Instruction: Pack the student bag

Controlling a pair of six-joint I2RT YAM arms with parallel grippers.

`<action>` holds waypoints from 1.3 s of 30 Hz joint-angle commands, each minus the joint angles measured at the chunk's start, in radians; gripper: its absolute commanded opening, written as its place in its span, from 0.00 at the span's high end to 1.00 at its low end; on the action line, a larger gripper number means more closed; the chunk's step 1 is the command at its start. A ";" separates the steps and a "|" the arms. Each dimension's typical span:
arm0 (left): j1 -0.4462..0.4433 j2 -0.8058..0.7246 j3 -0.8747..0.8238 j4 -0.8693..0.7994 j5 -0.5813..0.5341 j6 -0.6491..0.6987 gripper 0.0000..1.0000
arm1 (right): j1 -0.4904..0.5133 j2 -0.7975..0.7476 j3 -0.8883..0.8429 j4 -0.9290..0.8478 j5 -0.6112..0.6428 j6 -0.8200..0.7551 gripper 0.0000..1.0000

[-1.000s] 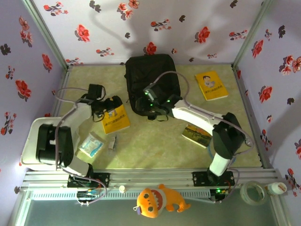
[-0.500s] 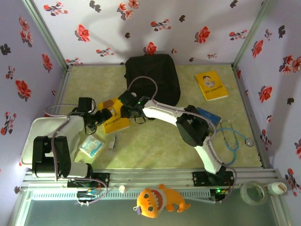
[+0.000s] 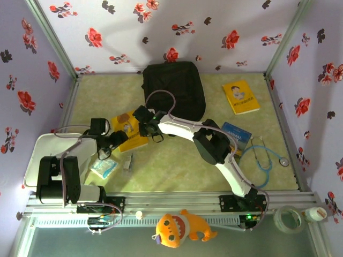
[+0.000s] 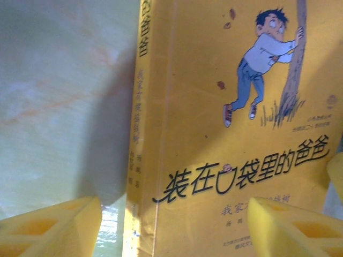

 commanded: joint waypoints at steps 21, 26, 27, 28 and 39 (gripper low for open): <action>0.004 0.055 -0.024 0.092 0.096 -0.073 0.34 | -0.010 0.048 -0.018 -0.029 -0.126 0.096 0.65; 0.004 0.023 -0.011 0.119 0.204 -0.105 0.41 | -0.016 0.047 -0.034 -0.014 -0.135 0.097 0.65; 0.005 0.007 -0.007 0.121 0.228 -0.115 0.42 | -0.018 0.047 -0.034 -0.014 -0.136 0.101 0.65; 0.005 -0.014 -0.002 0.119 0.254 -0.126 0.42 | -0.020 0.045 -0.033 -0.012 -0.138 0.103 0.65; 0.003 -0.082 0.005 0.102 0.343 -0.195 0.52 | -0.029 0.022 -0.081 0.052 -0.171 0.154 0.68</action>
